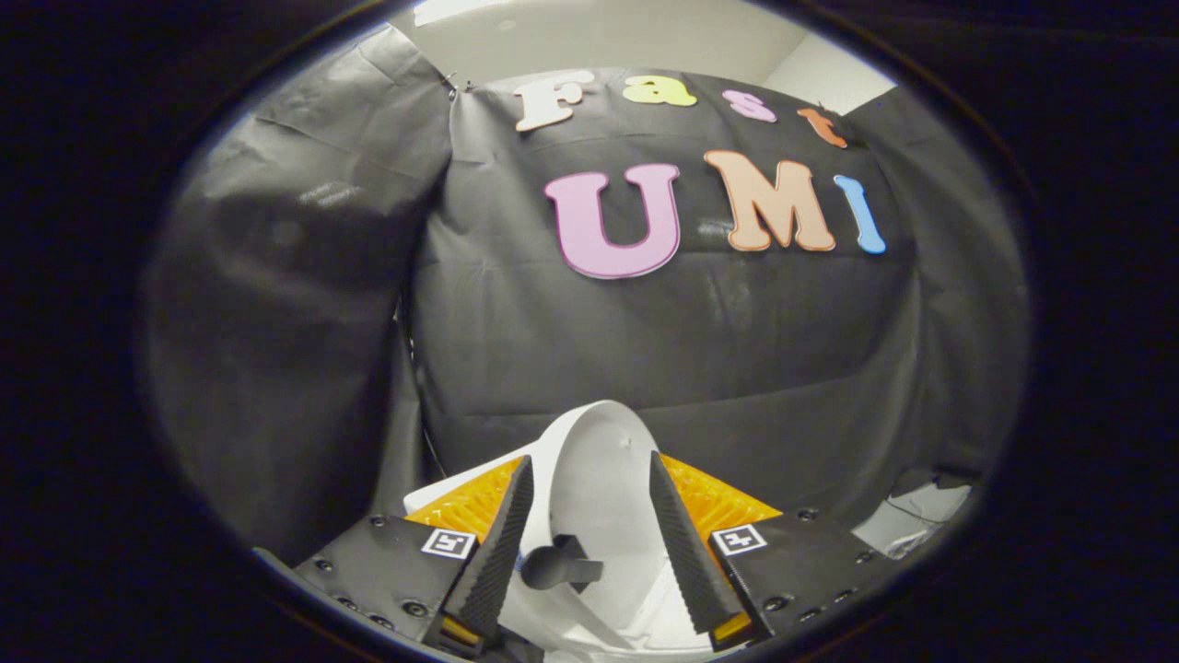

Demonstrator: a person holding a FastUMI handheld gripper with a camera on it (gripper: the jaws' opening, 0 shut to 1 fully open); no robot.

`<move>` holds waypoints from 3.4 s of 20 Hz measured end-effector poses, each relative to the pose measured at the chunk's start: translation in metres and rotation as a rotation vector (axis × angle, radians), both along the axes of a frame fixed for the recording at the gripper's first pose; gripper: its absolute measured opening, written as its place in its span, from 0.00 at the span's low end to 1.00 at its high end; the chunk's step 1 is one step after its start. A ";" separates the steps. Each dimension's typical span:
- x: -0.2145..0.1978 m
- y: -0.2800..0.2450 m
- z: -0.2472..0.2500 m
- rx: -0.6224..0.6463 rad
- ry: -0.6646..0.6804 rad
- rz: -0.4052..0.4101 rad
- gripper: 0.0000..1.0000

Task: Open the toilet lid.

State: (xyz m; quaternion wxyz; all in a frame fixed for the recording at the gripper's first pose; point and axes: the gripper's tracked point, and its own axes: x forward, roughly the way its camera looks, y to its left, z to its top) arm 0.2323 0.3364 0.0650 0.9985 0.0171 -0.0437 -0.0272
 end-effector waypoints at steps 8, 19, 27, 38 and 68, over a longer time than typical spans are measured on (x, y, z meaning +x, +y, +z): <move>-0.024 -0.116 0.024 0.020 -0.068 -0.001 0.78; -0.097 -0.295 -0.020 -0.086 -0.012 -0.076 0.78; -0.131 -0.346 -0.082 -0.122 0.176 -0.052 0.78; -0.160 -0.345 -0.078 -0.123 0.164 0.033 0.79; -0.209 -0.331 -0.074 -0.120 0.162 0.072 0.80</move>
